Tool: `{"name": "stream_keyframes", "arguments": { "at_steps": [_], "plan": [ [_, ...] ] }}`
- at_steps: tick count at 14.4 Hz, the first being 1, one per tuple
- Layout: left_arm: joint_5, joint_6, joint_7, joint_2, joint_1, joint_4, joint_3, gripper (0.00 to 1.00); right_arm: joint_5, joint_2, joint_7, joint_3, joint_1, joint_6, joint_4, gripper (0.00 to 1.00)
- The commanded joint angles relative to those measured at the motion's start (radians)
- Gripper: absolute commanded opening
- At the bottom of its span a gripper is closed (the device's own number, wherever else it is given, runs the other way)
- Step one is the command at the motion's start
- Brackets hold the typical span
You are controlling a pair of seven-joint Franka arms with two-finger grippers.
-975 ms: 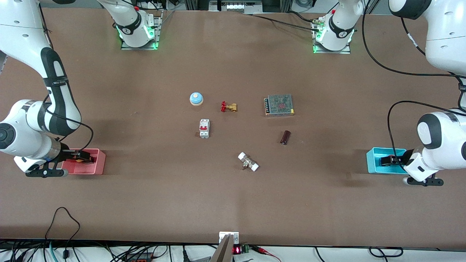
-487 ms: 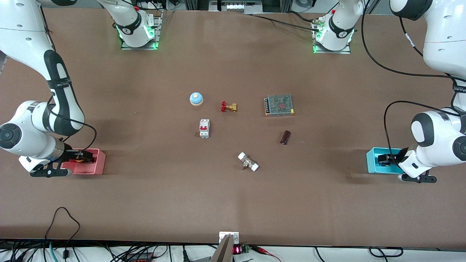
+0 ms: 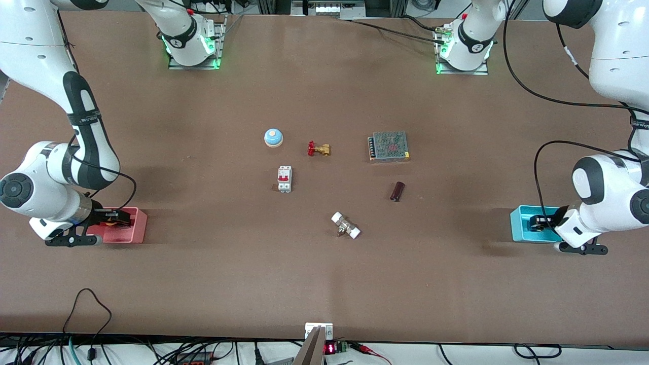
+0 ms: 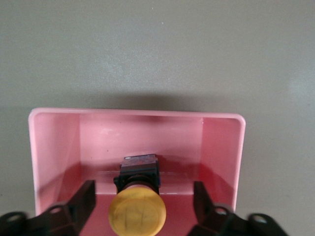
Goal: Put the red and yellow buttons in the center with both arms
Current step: 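Close the right gripper on the yellow button while the left gripper grasps the red, then carry the yellow button toward the table center while the left gripper carries the red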
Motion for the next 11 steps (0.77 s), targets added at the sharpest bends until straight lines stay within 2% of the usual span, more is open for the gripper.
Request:
{"name": "stream_keyframes", "arguments": {
  "at_steps": [1,5,8,11],
  "plan": [
    [-0.005,0.011,0.027,-0.021,0.011,-0.02,-0.007,0.29,0.001,-0.005,-0.018,0.009,-0.008,0.013,-0.009,0.67],
    [-0.002,-0.044,0.048,-0.068,0.003,0.023,-0.004,0.29,0.001,-0.005,-0.018,0.01,-0.008,0.009,-0.009,0.41],
    [0.016,-0.171,0.047,-0.116,0.0,0.083,-0.008,0.29,-0.001,-0.012,-0.019,0.015,-0.007,0.006,-0.009,0.36],
    [0.019,-0.263,0.036,-0.157,-0.041,0.112,-0.017,0.3,-0.001,-0.041,-0.021,0.016,-0.007,-0.037,-0.008,0.36]
  ]
}}
